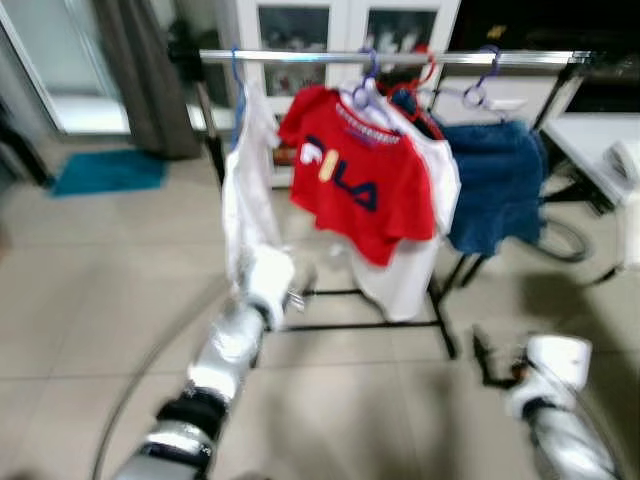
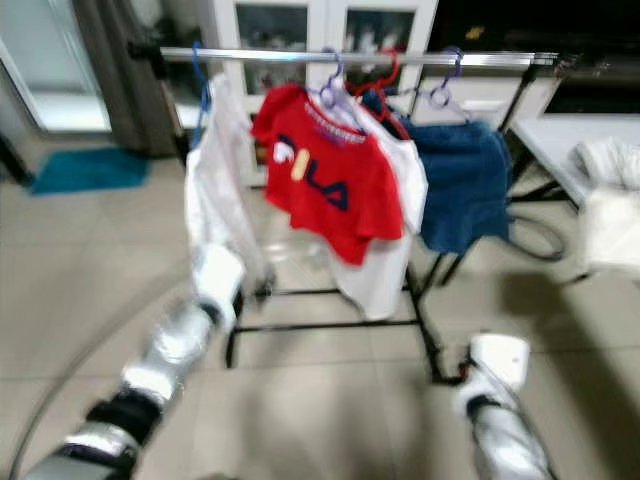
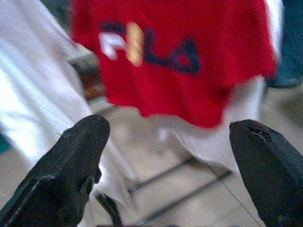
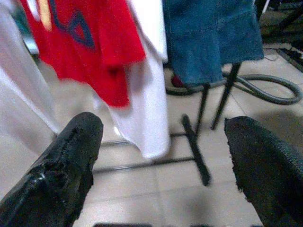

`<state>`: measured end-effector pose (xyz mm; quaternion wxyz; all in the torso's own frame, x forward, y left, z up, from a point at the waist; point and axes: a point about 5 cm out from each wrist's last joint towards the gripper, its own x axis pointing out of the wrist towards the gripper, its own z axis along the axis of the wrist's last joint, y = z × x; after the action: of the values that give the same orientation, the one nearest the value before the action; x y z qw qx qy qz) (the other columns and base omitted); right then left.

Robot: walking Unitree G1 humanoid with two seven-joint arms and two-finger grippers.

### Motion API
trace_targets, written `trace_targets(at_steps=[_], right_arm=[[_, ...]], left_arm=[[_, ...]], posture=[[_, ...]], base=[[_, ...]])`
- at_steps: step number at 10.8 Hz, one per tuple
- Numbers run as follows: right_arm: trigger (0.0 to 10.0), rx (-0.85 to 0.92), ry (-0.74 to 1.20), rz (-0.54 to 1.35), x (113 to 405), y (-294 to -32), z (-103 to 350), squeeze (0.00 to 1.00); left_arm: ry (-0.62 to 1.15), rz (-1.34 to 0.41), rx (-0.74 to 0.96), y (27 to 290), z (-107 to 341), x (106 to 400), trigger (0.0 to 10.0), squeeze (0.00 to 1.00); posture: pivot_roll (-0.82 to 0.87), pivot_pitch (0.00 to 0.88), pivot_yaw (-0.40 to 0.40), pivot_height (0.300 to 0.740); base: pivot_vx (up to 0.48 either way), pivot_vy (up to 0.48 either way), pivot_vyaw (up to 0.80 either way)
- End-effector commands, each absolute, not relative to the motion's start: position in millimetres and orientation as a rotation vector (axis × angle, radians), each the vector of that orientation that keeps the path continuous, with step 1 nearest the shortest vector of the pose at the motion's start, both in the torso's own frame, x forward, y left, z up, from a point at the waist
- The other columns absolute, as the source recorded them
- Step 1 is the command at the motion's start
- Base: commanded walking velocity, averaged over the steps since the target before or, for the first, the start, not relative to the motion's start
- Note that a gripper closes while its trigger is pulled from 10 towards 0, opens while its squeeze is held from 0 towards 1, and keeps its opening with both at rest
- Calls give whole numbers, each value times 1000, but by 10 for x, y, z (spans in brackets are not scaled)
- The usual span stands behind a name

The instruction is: Hang hanger

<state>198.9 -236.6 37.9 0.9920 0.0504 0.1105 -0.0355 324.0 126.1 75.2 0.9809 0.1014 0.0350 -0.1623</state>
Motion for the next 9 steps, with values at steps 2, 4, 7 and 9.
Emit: trace_targets(at_steps=[2, 4, 7, 9], right_arm=[[10000, 82, 120, -28, 2029, -2228, 906, 1000], [10000, -76, -87, -65, 2110, -2197, 1461, 1000], [10000, -36, 99, -105, 2106, -1986, 1350, 1000], [10000, 69, 48, -134, 2216, -1963, 1356, 1000]], left_arm=[[-13, -311, 94, 1283, 1246, 3194, 10000, 1000], [-125, -265, 120, 1246, 1574, 3112, 10000, 1000], [-42, -227, 133, 1342, 1654, 2980, 10000, 290], [21, -226, 13, 1419, 1463, 2913, 10000, 251]], posture=[[-123, 0, 110, 740], [-173, 0, 175, 740], [-125, 0, 139, 740], [-89, 0, 136, 740]], base=[[0, 0, 0], [0, 0, 0], [0, 0, 0], [156, 0, 0]])
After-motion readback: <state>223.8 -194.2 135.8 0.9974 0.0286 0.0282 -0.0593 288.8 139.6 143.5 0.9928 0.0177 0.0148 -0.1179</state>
